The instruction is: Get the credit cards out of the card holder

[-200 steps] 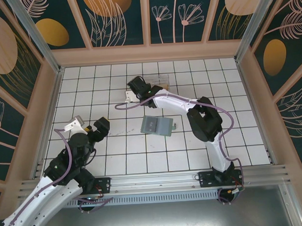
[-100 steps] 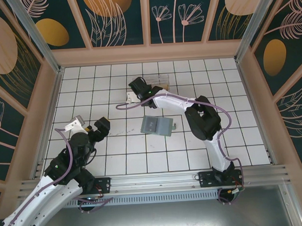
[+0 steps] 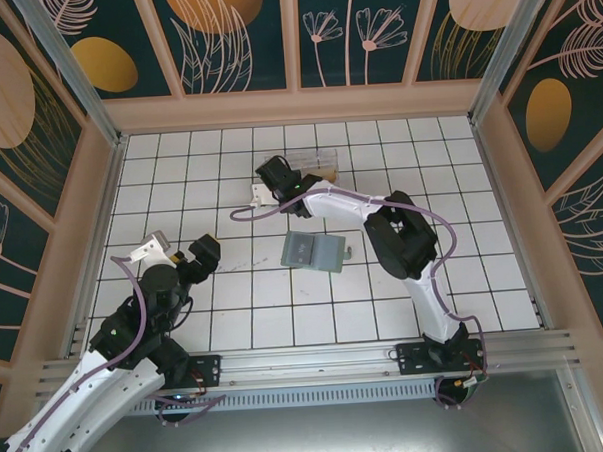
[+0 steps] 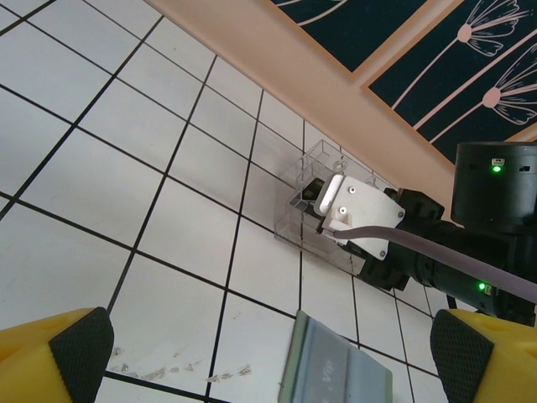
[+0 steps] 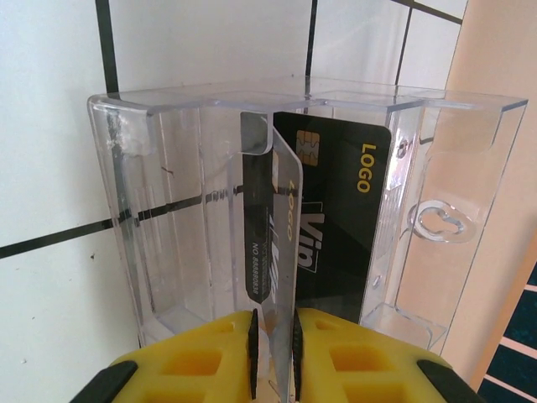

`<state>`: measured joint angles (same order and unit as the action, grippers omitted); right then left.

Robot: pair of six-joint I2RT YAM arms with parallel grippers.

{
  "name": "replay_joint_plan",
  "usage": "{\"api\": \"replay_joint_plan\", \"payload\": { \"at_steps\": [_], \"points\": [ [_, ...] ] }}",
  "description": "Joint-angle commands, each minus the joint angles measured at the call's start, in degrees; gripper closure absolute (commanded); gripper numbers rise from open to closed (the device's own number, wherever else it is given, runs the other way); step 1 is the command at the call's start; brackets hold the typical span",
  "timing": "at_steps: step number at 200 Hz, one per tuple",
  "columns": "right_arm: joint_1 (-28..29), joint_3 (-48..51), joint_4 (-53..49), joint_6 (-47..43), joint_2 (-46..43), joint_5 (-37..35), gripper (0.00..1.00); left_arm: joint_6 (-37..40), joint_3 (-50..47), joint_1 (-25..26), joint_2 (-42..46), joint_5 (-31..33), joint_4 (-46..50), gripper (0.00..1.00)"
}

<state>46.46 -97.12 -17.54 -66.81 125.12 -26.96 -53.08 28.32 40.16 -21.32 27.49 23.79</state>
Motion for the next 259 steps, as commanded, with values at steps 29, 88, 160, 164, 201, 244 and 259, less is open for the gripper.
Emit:
{"api": "replay_joint_plan", "payload": {
  "at_steps": [29,88,160,164,201,244,259],
  "points": [
    [-0.82,-2.02,5.31,0.09,1.66,-1.8,0.79,0.34,-0.99,-0.3,-0.21,0.17,-1.29,0.02],
    [-1.72,-2.44,8.22,0.01,2.19,-3.25,0.76,0.69,-1.17,-0.27,-0.65,0.1,-1.81,0.01],
    [-2.51,-3.29,10.43,0.25,3.89,-3.2,0.75,0.84,-1.33,-0.26,-0.96,0.14,-1.99,0.02],
    [-2.59,-3.4,10.36,0.35,4.03,-3.13,0.75,0.87,-1.33,-0.29,-1.0,0.12,-1.99,0.01],
    [-2.93,-3.49,11.74,0.28,4.58,-3.46,0.75,0.86,-1.25,-0.33,-1.26,0.2,-1.99,0.02],
    [-3.19,-3.85,12.44,0.77,5.51,-3.44,0.74,0.96,-1.08,-0.29,-1.24,0.08,-1.74,0.01],
    [-3.3,-3.9,12.62,1.06,5.71,-3.47,0.74,1.01,-0.98,-0.26,-1.16,0.16,-1.64,0.01]
  ]
}}
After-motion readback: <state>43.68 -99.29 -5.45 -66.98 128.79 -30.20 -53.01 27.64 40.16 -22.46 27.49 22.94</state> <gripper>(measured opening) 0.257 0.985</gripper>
